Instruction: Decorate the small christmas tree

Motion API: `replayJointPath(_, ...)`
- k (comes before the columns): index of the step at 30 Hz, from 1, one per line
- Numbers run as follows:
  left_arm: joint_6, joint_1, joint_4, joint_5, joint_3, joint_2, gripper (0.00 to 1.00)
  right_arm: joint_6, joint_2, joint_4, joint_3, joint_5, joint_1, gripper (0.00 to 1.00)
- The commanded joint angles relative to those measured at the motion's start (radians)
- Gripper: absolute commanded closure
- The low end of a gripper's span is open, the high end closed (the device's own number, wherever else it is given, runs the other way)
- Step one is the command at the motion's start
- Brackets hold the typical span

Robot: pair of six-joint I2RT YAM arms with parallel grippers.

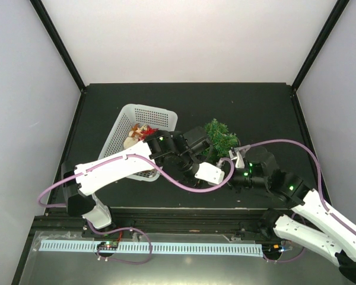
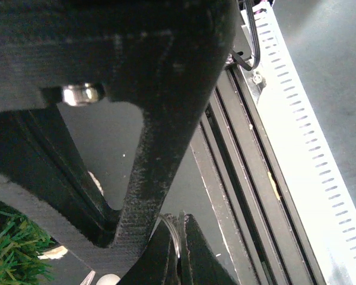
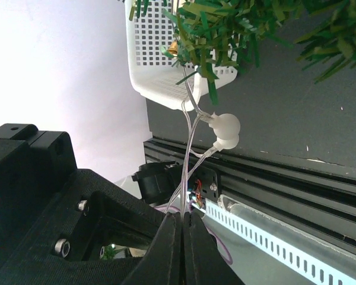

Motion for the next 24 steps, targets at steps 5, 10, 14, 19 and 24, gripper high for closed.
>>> replayJointPath(5, -0.018, -0.001, 0.032, -0.059, -0.042, -0.027, 0.78, -0.029, -0.053, -0.039, 0.047, -0.039, -0.052, 0.99)
replayJointPath(10, -0.015, -0.001, 0.035, -0.063, -0.069, -0.044, 0.49, -0.053, -0.062, -0.077, 0.100, -0.033, -0.076, 0.99)
replayJointPath(14, -0.018, -0.001, 0.051, -0.086, -0.088, -0.052, 0.33, -0.061, -0.057, -0.095, 0.132, -0.028, -0.079, 0.99)
replayJointPath(19, -0.009, 0.002, 0.076, -0.120, -0.149, -0.079, 0.13, -0.079, -0.049, -0.135, 0.179, -0.016, -0.088, 0.99)
replayJointPath(24, 0.003, 0.037, 0.092, -0.135, -0.247, -0.161, 0.06, -0.093, -0.046, -0.175, 0.220, -0.007, -0.106, 0.99)
